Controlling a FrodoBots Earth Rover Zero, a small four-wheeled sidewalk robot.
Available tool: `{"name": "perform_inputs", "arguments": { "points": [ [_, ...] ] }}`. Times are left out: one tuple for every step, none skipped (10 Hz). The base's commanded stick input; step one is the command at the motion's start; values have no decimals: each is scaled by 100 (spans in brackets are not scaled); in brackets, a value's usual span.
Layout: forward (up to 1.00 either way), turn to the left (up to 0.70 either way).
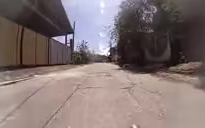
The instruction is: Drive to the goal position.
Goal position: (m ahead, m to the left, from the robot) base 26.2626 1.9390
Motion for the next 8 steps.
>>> {"name": "perform_inputs", "arguments": {
  "points": [
    [100,0],
    [100,0],
    [100,0],
    [100,0],
    [100,-25],
    [100,-27],
    [100,-6],
    [100,0]
  ]
}}
